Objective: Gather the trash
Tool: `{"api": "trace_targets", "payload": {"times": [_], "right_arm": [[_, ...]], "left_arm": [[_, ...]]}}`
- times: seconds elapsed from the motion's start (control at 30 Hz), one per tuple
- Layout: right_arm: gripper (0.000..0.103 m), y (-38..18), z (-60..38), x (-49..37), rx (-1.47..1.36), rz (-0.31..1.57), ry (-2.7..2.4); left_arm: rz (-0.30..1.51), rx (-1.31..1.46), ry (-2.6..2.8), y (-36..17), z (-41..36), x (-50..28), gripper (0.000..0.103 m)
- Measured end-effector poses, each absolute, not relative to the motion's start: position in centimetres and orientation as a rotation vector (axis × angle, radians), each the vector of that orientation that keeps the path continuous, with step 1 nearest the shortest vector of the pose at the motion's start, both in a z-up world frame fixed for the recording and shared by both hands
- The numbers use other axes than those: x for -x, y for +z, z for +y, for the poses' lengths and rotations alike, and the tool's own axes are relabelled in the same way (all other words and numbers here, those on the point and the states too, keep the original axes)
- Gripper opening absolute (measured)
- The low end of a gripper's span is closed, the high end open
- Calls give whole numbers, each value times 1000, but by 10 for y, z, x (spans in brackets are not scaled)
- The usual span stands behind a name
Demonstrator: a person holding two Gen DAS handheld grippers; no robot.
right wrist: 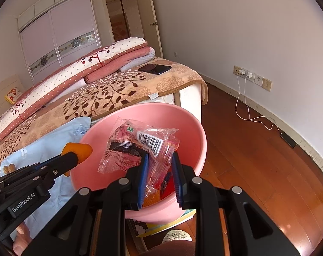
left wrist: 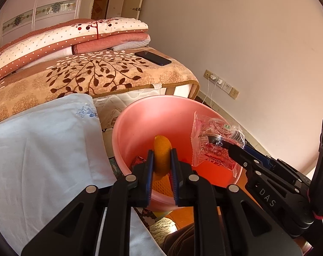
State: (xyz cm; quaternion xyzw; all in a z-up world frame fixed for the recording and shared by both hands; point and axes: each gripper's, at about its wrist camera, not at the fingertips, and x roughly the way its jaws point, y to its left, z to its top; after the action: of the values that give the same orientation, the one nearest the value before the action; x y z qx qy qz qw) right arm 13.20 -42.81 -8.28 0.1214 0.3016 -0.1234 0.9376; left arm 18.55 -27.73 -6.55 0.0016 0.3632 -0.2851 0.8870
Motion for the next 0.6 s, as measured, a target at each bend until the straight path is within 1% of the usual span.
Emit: {"api": "trace_targets", "payload": {"times": [0.07, 0.17, 0.23, 0.33, 0.47, 0.53, 0.6], "right_arm": [[25, -84, -430, -134, -249, 620, -253], [28, -86, -431, -136, -246, 625, -253], [28, -86, -432, -137, -247, 627, -253], [31, -86, -432, -137, -249, 628, -252], [33, -86, -432, -136, -250, 631, -249], [43, -86, -431, -132, -252, 627, -247], [44, -84, -429, -128, -252, 619, -244]], "left_arm": [[766, 1, -599, -67, -278, -188, 27], [768, 16, -609, -67, -277, -189, 38], [768, 12, -611, -66, -276, -189, 42], [762, 11, -610, -65, -275, -188, 42], [759, 12, -593, -63, -273, -185, 42], [752, 6, -582, -61, -272, -183, 42], [749, 1, -576, -60, -270, -180, 42]]}}
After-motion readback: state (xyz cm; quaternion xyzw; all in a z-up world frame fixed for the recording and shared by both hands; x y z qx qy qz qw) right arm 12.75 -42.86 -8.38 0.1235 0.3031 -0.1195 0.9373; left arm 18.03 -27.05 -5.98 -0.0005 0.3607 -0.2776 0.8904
